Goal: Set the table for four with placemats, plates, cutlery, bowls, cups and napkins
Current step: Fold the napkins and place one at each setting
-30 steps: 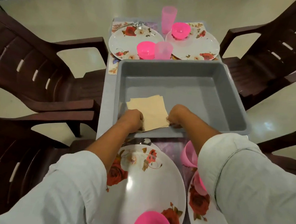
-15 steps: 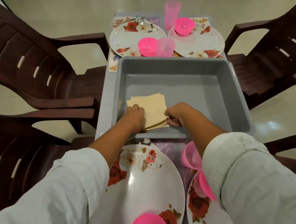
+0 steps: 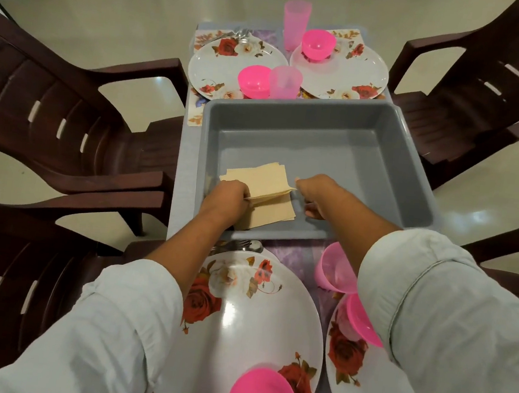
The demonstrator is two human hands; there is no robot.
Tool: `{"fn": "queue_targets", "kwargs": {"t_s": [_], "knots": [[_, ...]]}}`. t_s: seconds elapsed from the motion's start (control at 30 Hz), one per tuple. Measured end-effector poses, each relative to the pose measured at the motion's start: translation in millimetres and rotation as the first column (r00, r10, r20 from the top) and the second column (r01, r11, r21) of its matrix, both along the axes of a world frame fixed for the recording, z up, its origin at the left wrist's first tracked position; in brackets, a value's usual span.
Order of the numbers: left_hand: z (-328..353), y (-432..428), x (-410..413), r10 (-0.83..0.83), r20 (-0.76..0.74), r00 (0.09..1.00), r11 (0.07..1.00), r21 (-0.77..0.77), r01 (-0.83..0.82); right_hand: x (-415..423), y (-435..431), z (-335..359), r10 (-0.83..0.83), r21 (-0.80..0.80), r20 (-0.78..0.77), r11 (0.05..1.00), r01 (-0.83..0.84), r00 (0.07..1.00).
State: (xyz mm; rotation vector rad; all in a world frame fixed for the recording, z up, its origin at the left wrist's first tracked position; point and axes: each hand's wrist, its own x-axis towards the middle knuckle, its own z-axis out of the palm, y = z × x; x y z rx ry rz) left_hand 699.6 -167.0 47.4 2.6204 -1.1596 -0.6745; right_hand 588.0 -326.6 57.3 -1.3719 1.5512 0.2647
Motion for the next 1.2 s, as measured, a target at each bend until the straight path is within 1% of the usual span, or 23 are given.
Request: {"fn": "queue_targets", "kwargs": {"t_s": [0.07, 0.13, 0.27, 0.33, 0.4, 0.47, 0.5, 0.57, 0.63, 0.67, 0.73, 0.8, 0.83, 0.87, 0.93, 0.97, 1.03, 1.07, 1.13, 1.2], "knots": [[2.8, 0.9, -1.0, 0.051, 0.000, 0.999, 0.996, -0.067, -0.051, -2.0, 0.1, 1.7, -0.035, 0.003, 0.022, 0.999, 0.035, 0.999], [5.9, 2.8, -3.7, 0.090, -0.006, 0.996, 0.986, -0.140, -0.090, -5.3, 1.8, 4.0, -0.091, 0.032, 0.103, 0.996, 0.088, 0.990], [11.3, 8.9, -10.0, 0.107, 0.017, 0.994, 0.965, -0.243, -0.100, -13.5, 7.3, 14.5, -0.163, 0.176, 0.242, 0.977, 0.122, 0.956], [14.0, 14.9, -13.5, 0.076, 0.069, 0.995, 0.957, -0.286, -0.054, -16.5, 9.4, 21.1, -0.210, 0.265, 0.308, 0.956, 0.128, 0.928], [14.6, 22.9, -16.8, 0.001, 0.156, 0.988, 0.942, -0.331, 0.051, -18.2, 13.4, 29.8, -0.259, 0.343, 0.365, 0.930, 0.130, 0.894], [15.7, 31.4, -22.3, -0.062, 0.232, 0.971, 0.918, -0.368, 0.146, -19.2, 19.0, 37.3, -0.277, 0.385, 0.397, 0.916, 0.115, 0.875], [16.5, 34.9, -25.4, -0.080, 0.259, 0.962, 0.906, -0.384, 0.179, -19.2, 22.4, 40.1, -0.274, 0.387, 0.399, 0.915, 0.110, 0.875], [19.4, 41.7, -32.0, -0.095, 0.291, 0.952, 0.876, -0.430, 0.219, -20.2, 29.1, 44.8, -0.241, 0.344, 0.384, 0.933, 0.104, 0.891], [21.5, 47.9, -39.2, -0.084, 0.268, 0.960, 0.843, -0.495, 0.212, -23.0, 33.0, 48.8, -0.195, 0.255, 0.384, 0.962, 0.100, 0.902], [21.9, 51.6, -43.0, -0.062, 0.234, 0.970, 0.833, -0.523, 0.179, -25.4, 35.1, 52.1, -0.191, 0.221, 0.407, 0.969, 0.107, 0.893], [25.3, 58.1, -50.6, 0.030, 0.121, 0.992, 0.818, -0.573, 0.045, -33.5, 41.5, 62.9, -0.219, 0.203, 0.492, 0.970, 0.133, 0.843], [32.9, 61.3, -56.7, 0.143, -0.056, 0.988, 0.778, -0.610, -0.147, -44.5, 49.3, 76.3, -0.261, 0.231, 0.594, 0.961, 0.149, 0.761], [38.1, 62.9, -59.0, 0.189, -0.173, 0.967, 0.749, -0.611, -0.256, -50.9, 53.4, 82.2, -0.276, 0.244, 0.639, 0.958, 0.151, 0.718], [45.1, 64.5, -60.9, 0.223, -0.312, 0.924, 0.714, -0.594, -0.372, -58.6, 57.7, 89.8, -0.291, 0.255, 0.677, 0.954, 0.155, 0.676], [58.9, 67.8, -63.7, 0.255, -0.583, 0.771, 0.635, -0.501, -0.588, -74.6, 67.0, 103.8, -0.341, 0.297, 0.723, 0.939, 0.176, 0.600], [67.2, 70.2, -66.3, 0.246, -0.674, 0.697, 0.601, -0.458, -0.655, -84.4, 72.4, 111.3, -0.371, 0.319, 0.738, 0.928, 0.193, 0.564], [84.8, 75.0, -74.2, 0.188, -0.804, 0.565, 0.558, -0.386, -0.735, -105.0, 83.7, 124.8, -0.429, 0.370, 0.749, 0.903, 0.218, 0.505], [93.1, 76.1, -78.7, 0.141, -0.855, 0.499, 0.551, -0.351, -0.757, -115.9, 88.5, 130.6, -0.456, 0.396, 0.749, 0.890, 0.226, 0.482], [109.2, 78.0, -88.4, 0.035, -0.919, 0.392, 0.567, -0.305, -0.765, -138.3, 96.9, 139.5, -0.497, 0.435, 0.746, 0.868, 0.240, 0.444], [120.4, 79.7, -98.5, -0.069, -0.948, 0.311, 0.597, -0.289, -0.748, -160.6, 105.3, 146.4, -0.509, 0.443, 0.745, 0.861, 0.251, 0.432]]}}
